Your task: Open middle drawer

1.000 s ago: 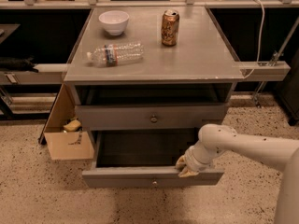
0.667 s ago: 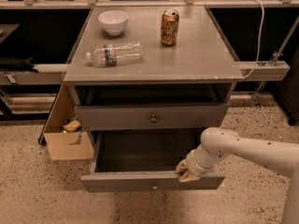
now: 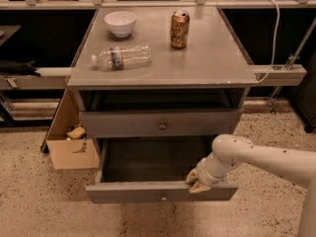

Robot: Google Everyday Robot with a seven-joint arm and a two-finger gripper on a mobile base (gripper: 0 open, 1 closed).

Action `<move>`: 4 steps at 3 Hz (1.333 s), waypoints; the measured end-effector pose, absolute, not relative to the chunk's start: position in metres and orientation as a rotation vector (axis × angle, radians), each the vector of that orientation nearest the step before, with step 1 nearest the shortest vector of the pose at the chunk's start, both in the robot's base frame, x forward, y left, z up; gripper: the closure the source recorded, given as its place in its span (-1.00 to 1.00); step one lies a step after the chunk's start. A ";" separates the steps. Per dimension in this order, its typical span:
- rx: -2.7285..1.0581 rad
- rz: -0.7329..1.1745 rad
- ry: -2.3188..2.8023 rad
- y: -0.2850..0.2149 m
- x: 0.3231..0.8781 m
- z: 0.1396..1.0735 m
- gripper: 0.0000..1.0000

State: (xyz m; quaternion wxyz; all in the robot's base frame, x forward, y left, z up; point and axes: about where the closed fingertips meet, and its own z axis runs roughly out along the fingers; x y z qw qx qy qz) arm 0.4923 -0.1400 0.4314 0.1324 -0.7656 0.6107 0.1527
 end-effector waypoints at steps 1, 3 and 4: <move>-2.222 0.443 1.772 -0.140 0.492 0.431 -0.01; -2.222 0.443 1.772 -0.140 0.492 0.431 -0.94; -2.222 0.443 1.772 -0.140 0.492 0.431 -1.00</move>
Offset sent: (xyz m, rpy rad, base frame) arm 0.0000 0.0000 0.0000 0.0000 0.0000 0.0000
